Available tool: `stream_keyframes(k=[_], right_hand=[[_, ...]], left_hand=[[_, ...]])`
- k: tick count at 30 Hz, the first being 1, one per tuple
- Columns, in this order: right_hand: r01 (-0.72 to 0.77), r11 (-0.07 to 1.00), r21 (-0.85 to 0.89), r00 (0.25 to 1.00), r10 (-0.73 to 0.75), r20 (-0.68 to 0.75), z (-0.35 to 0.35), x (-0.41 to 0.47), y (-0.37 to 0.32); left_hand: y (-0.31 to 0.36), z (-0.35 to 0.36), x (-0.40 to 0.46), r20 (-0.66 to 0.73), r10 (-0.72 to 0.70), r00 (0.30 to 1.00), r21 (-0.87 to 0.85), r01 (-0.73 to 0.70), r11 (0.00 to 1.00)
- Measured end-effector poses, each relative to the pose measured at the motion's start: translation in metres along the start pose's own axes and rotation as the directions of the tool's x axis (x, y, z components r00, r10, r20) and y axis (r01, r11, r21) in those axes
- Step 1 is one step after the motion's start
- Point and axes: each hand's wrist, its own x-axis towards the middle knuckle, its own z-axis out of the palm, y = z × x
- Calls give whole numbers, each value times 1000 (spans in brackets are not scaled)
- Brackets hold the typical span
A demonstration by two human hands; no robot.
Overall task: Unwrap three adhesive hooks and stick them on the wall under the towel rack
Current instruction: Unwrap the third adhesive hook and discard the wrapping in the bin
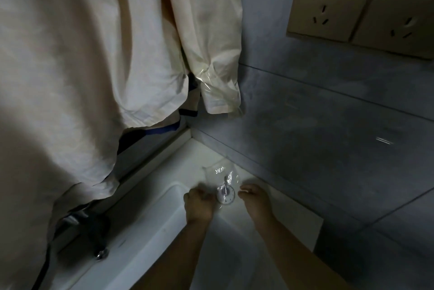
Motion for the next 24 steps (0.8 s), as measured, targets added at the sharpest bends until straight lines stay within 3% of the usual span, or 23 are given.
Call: stream_keyframes(k=[9,13,16,21,24], right_hand=[[21,1000,-17,1000,-20,23,13,48,15],[23,994,-108,998,-15,68,6,47,27],[1,990,-144,994,14,107,-6,34,32],[-137,988,78,983,126,133,-22,4,22],[-100,987,129,983,78,166,-43,-18,16]], left_hand=[[-5,23,27,55,-9,998,-10,10,1000],[-10,32,29,128,-15,992,-88,26,996],[-16,39,20,163,11,987,26,-15,1000],[-21,41,6,137,78,988,84,-90,992],[-12,40,-19,170,165,972,-109,-147,983]])
